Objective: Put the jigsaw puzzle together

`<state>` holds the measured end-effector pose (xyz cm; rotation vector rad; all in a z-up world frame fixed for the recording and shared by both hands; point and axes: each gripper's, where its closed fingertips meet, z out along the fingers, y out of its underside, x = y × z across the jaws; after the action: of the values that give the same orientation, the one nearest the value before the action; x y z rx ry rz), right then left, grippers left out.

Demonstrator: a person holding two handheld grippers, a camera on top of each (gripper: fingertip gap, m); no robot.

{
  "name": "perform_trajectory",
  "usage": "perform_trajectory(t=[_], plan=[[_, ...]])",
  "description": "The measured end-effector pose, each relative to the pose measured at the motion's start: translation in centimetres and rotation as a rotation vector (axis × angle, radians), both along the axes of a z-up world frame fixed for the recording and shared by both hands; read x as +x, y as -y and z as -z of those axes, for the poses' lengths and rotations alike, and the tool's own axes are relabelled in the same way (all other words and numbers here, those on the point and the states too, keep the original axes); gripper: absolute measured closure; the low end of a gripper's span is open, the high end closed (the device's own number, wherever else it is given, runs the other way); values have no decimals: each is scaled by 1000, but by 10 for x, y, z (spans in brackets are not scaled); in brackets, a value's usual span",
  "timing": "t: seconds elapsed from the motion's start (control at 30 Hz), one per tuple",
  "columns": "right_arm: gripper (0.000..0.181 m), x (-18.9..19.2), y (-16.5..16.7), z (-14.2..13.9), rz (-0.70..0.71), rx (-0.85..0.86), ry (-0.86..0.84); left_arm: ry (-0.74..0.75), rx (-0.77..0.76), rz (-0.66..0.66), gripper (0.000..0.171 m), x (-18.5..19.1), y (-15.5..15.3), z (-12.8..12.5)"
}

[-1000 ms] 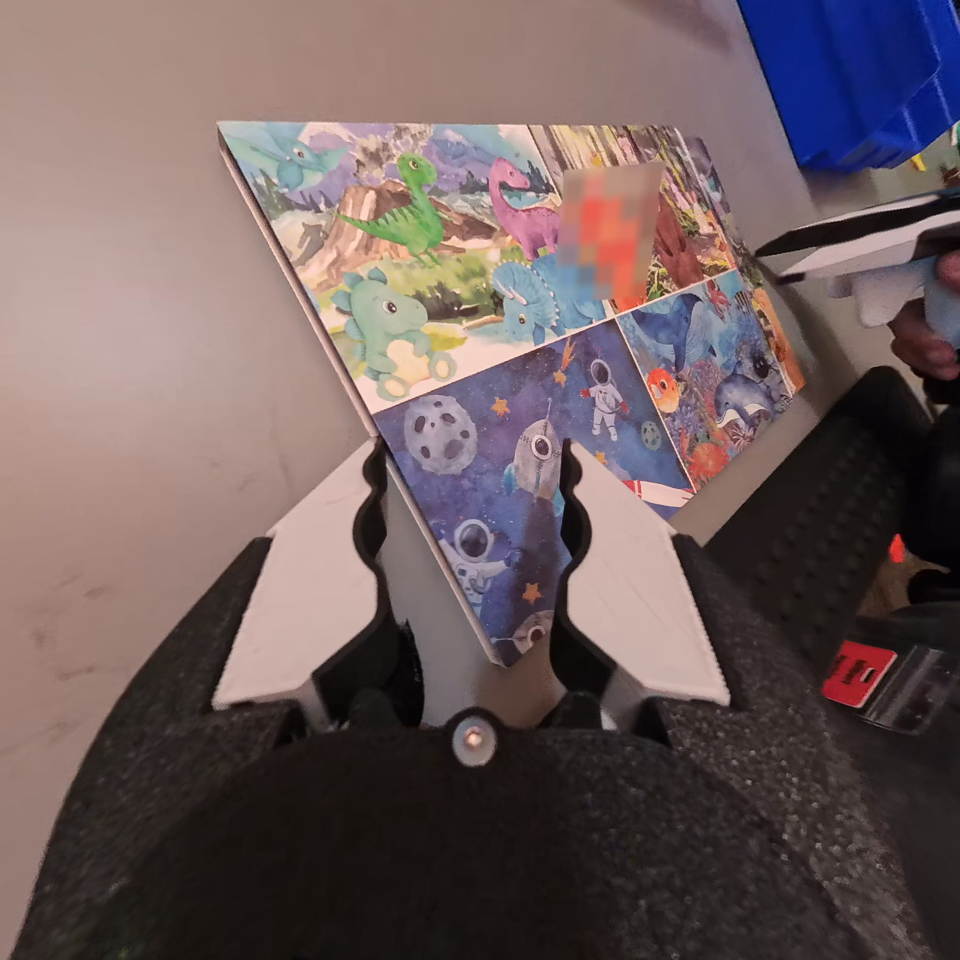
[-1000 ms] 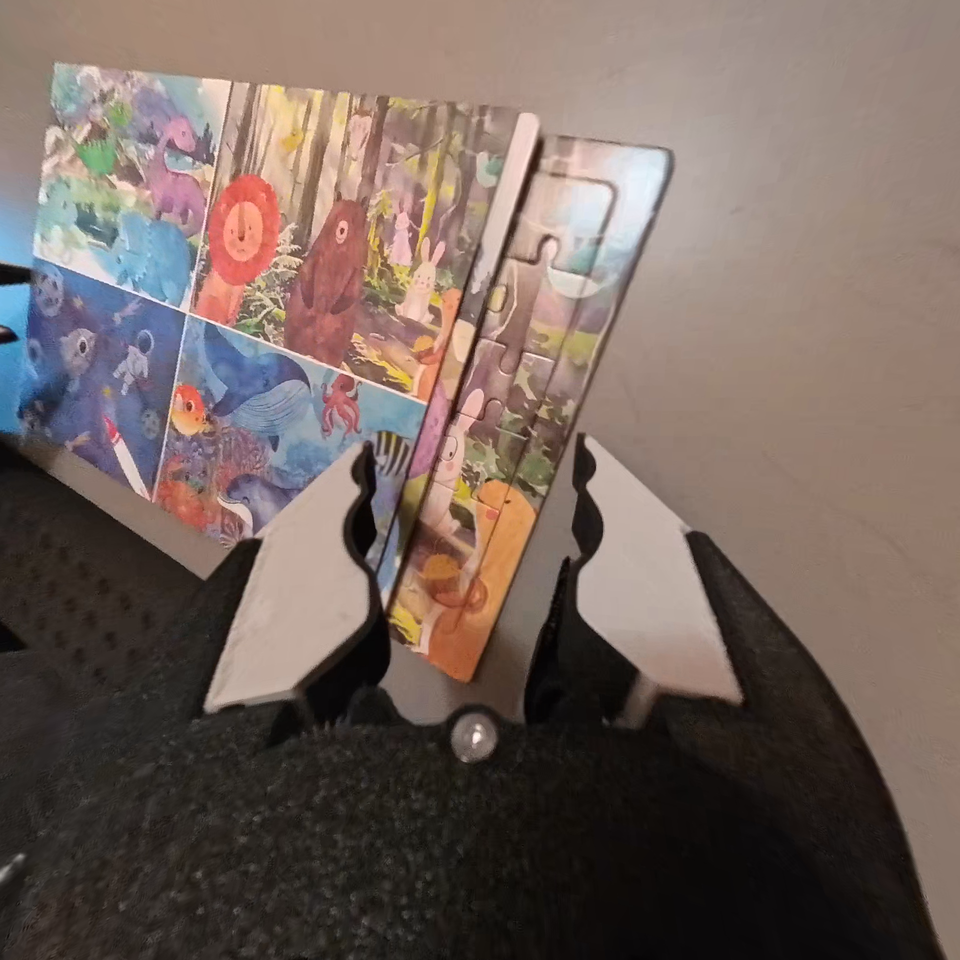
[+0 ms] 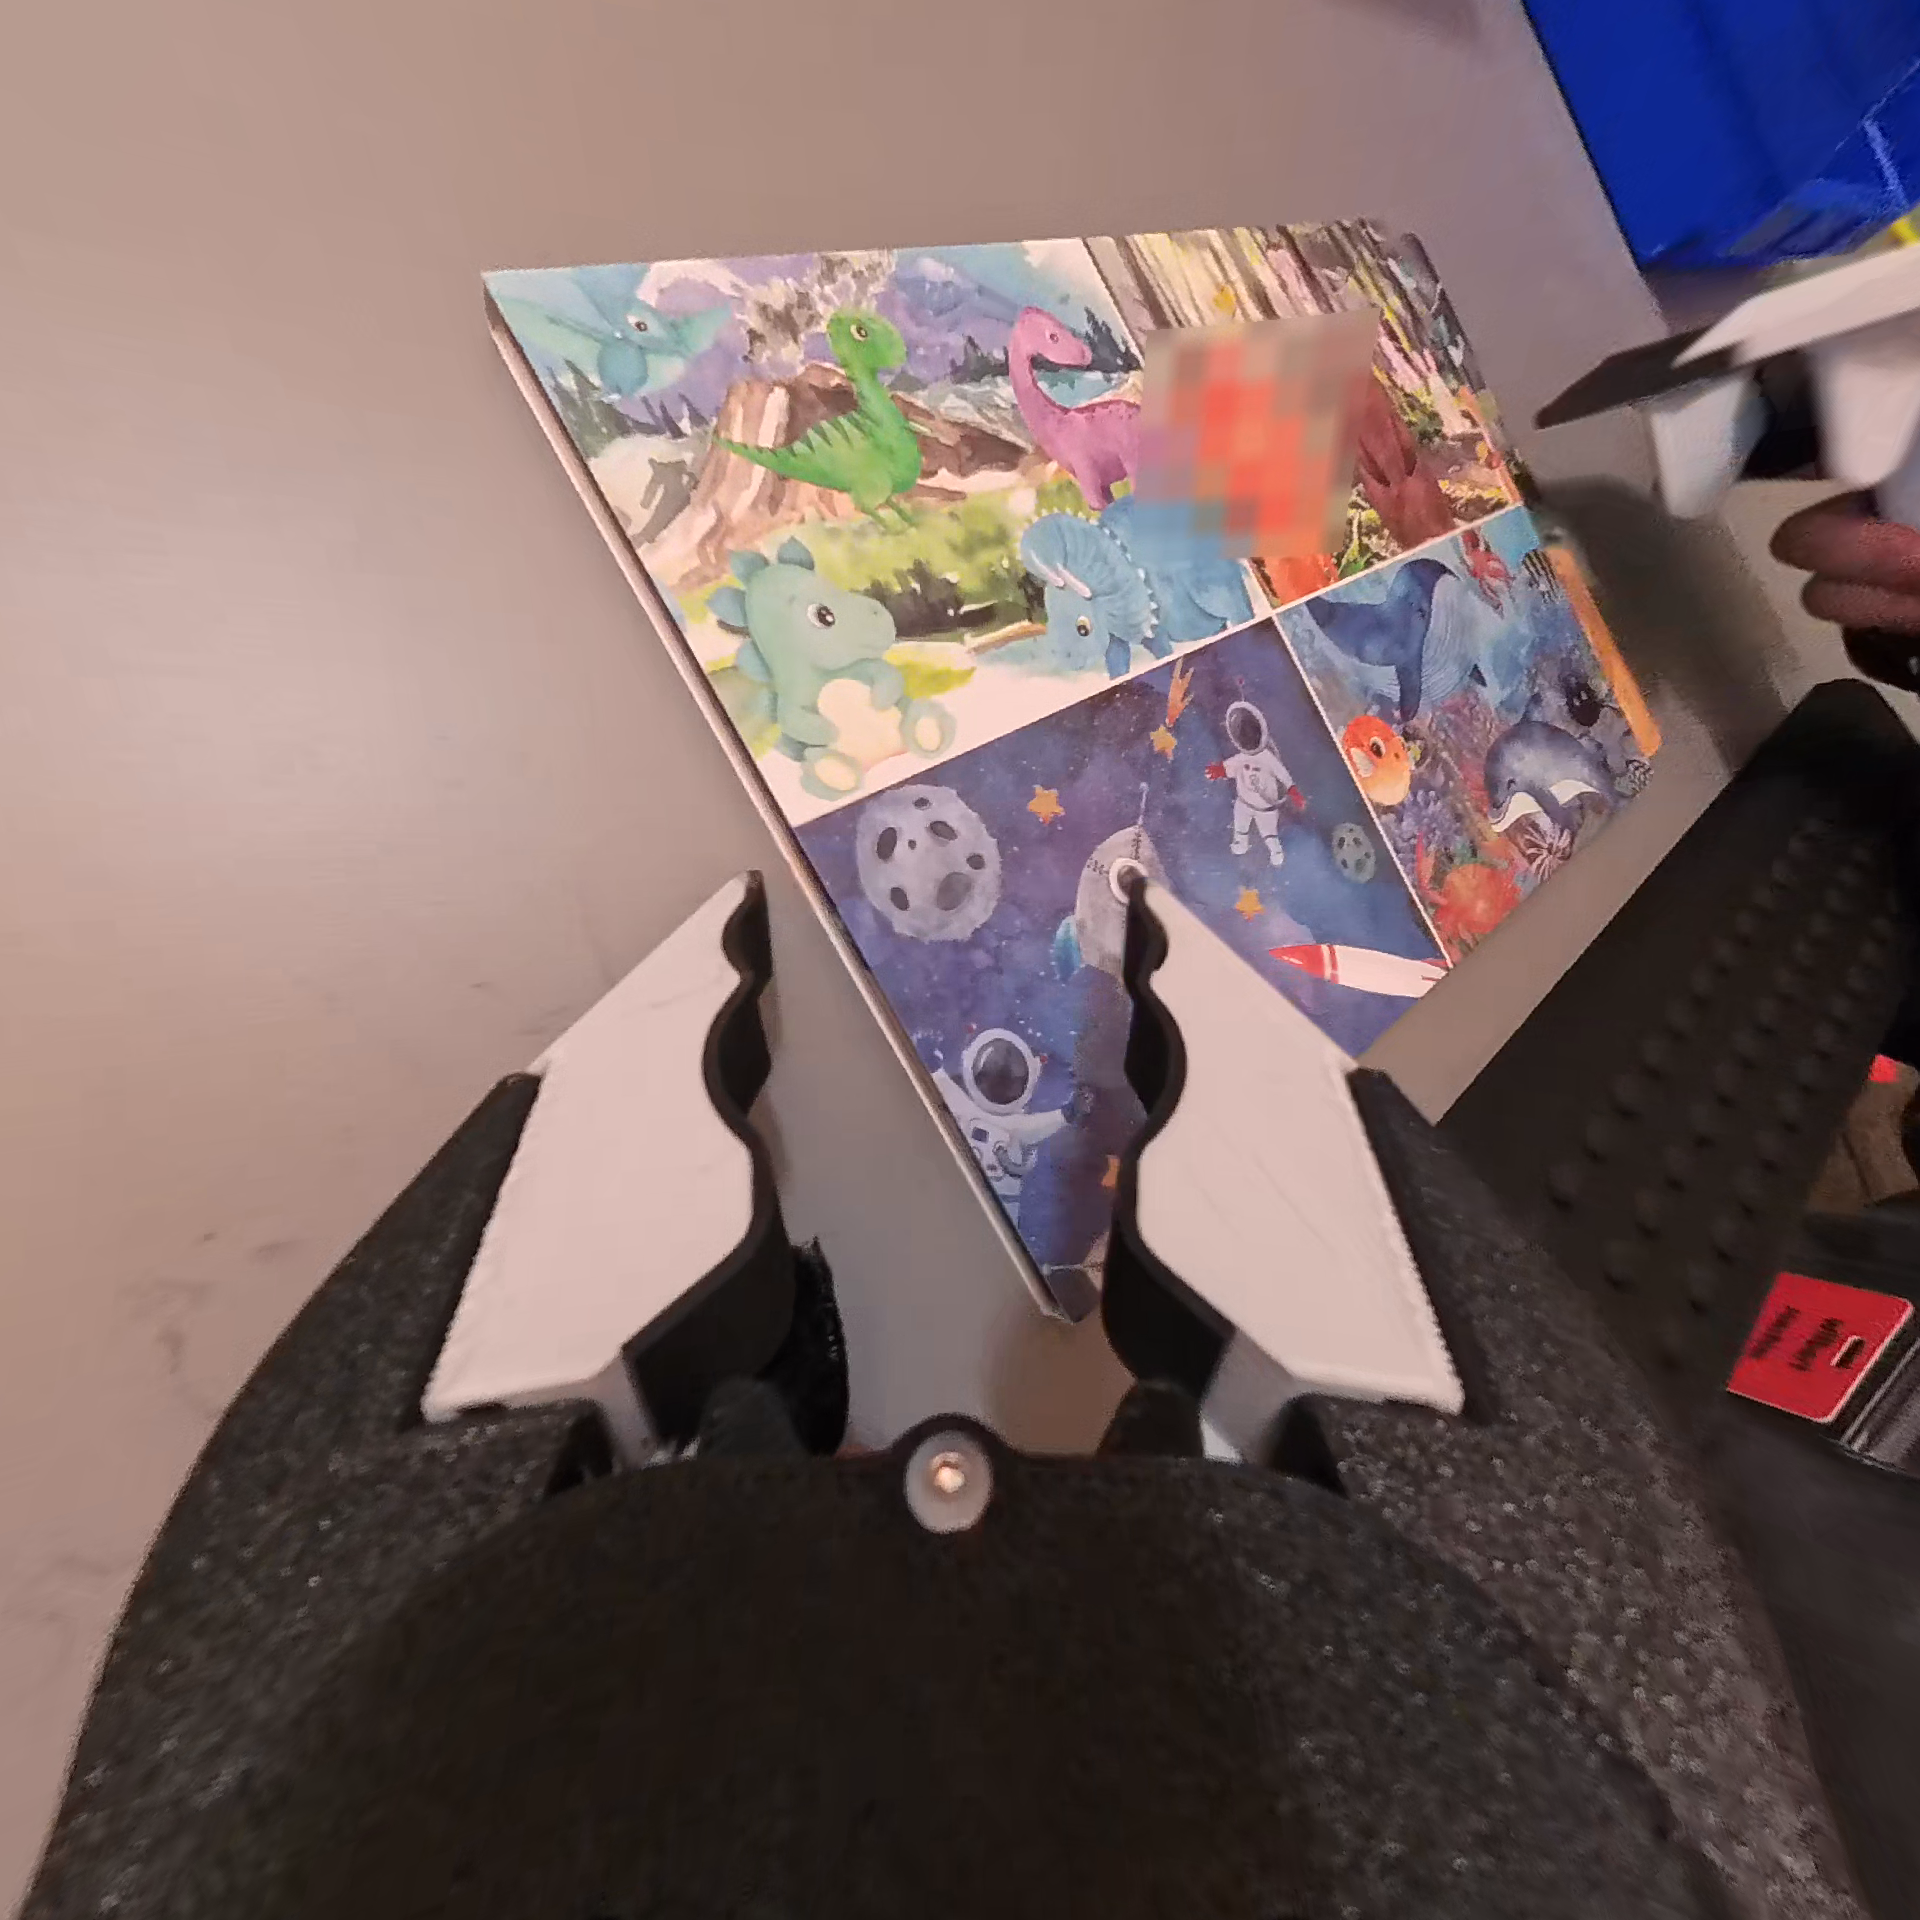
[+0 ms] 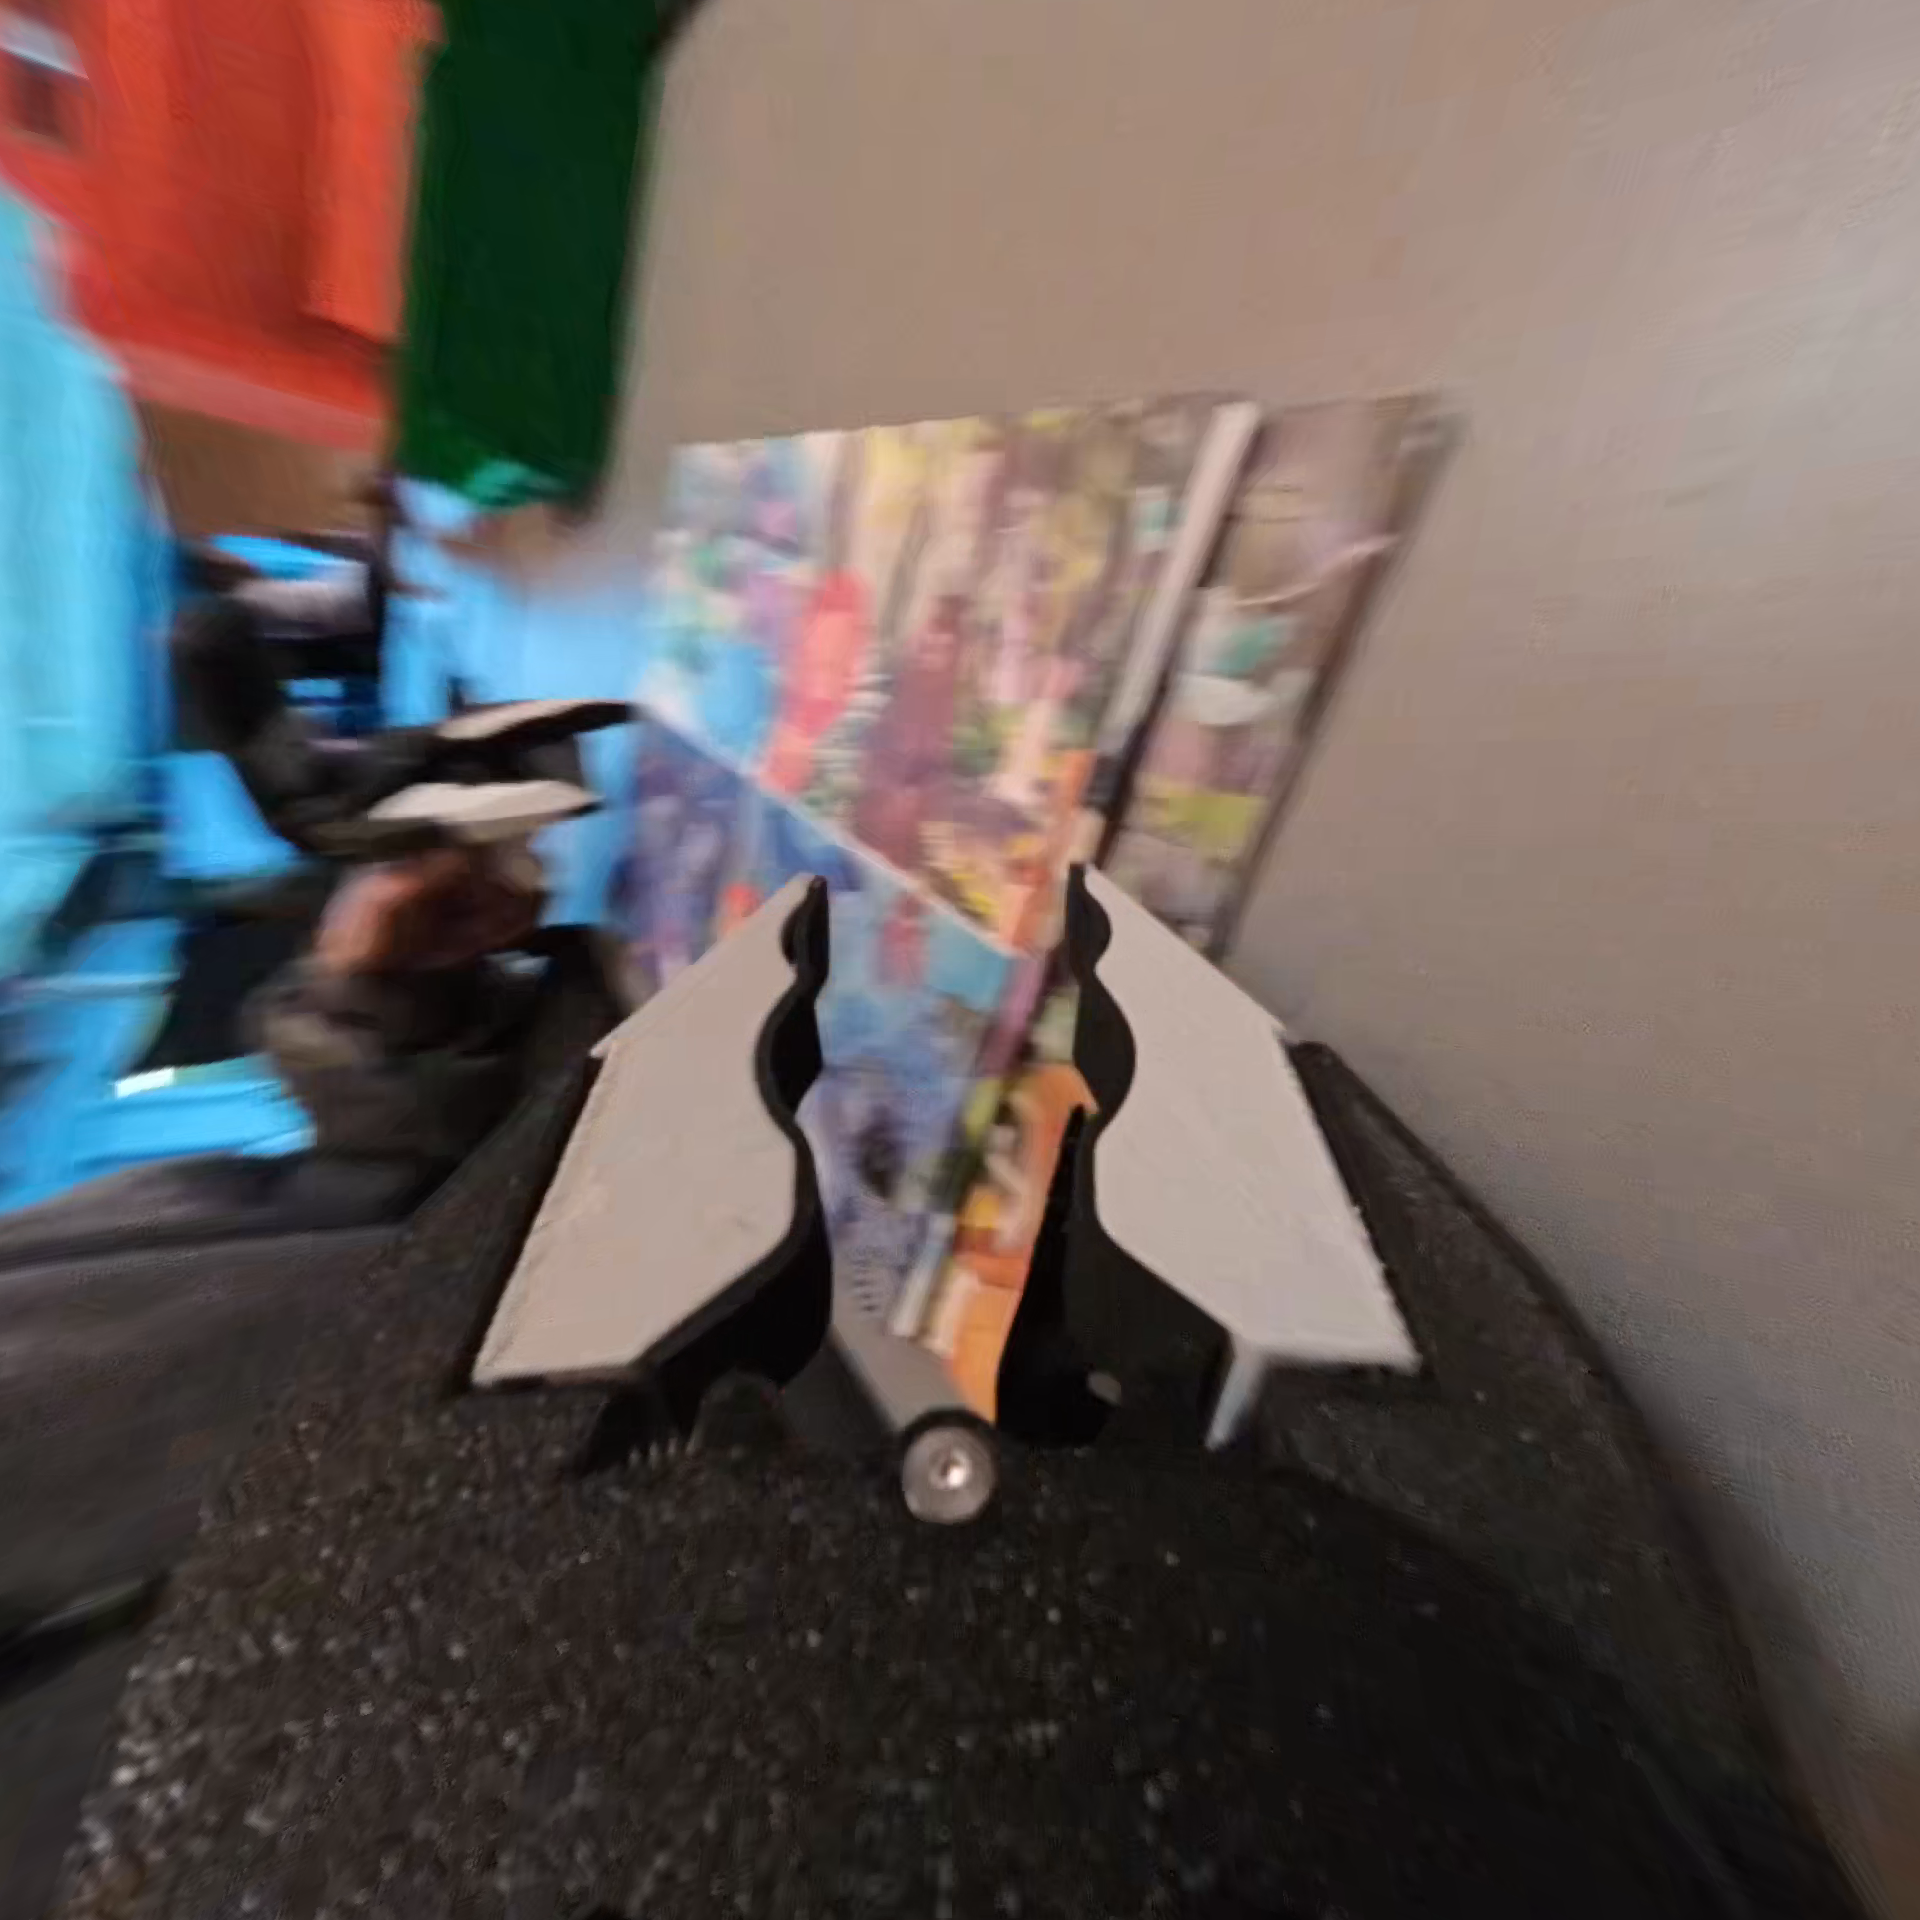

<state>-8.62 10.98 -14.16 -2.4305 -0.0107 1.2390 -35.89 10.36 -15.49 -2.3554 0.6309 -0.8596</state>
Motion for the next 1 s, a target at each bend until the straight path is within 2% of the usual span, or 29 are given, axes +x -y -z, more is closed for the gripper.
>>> perform_trajectory(t=[0.03, 0.07, 0.1, 0.2, 0.23, 0.27, 0.3, 0.37, 0.5, 0.6, 0.63, 0.77, 0.83, 0.93, 1.0], plan=[[131, 27, -4, 18, 60, 19, 218, 2, -6, -9, 104, 0, -1, 0], [147, 42, -4, 25, 100, 33, 340, 11, -16, -16, 105, 0, -2, -1], [146, 46, -2, 25, 123, 47, 387, 22, -24, -23, 105, 0, -3, -1], [110, 25, 0, 21, 143, 118, 447, 24, -28, -16, 106, 5, -1, -2], [117, 13, 6, 21, 110, 125, 447, 31, -36, 0, 102, 10, 2, -2], [115, 5, 5, 20, 138, 121, 442, 22, -32, 13, 99, 15, 4, -3], [119, -8, 7, 18, 127, 106, 389, 15, -28, 41, 98, 21, 8, -3], [112, -18, 5, 15, 159, 94, 323, -26, -4, 55, 94, 25, 10, -2], [114, -21, 8, 12, 119, 62, 240, -75, 22, 53, 85, 27, 2, 0], [118, -14, 7, 15, 119, 70, 265, -80, 23, 71, 85, 31, -1, 0], [113, -12, 4, 14, 124, 85, 281, -74, 16, 82, 86, 35, 0, 0], [99, 8, -20, 12, 117, 128, 425, -124, 8, 185, 86, 57, -8, 1], [98, 17, -40, 18, 86, 109, 496, -154, 20, 182, 85, 70, -28, 3], [106, 17, -67, 17, 42, 71, 484, -239, 21, 192, 72, 71, -53, 7], [108, 5, -73, 17, -11, 61, 446, -290, -1, 205, 57, 65, -52, 8]])
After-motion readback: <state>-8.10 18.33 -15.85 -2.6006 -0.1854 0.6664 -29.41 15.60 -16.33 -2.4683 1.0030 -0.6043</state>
